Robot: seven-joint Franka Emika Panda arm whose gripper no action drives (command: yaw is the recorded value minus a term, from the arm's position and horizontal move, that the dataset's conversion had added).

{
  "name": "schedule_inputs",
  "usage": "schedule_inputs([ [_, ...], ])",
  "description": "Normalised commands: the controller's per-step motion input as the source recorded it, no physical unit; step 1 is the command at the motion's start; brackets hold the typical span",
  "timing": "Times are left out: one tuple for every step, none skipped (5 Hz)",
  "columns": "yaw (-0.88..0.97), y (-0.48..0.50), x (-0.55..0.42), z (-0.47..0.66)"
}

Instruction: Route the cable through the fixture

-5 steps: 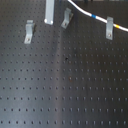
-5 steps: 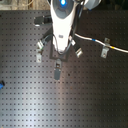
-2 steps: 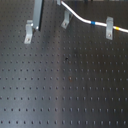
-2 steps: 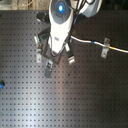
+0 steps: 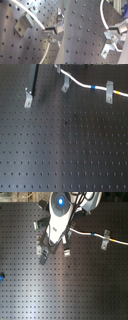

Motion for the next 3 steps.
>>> schedule_inputs([
  [0.45,0.006,0.144,0.5],
  [0.38,-0.064,0.21,0.48],
  [0.3,-0.098,0.106,0.41],
])
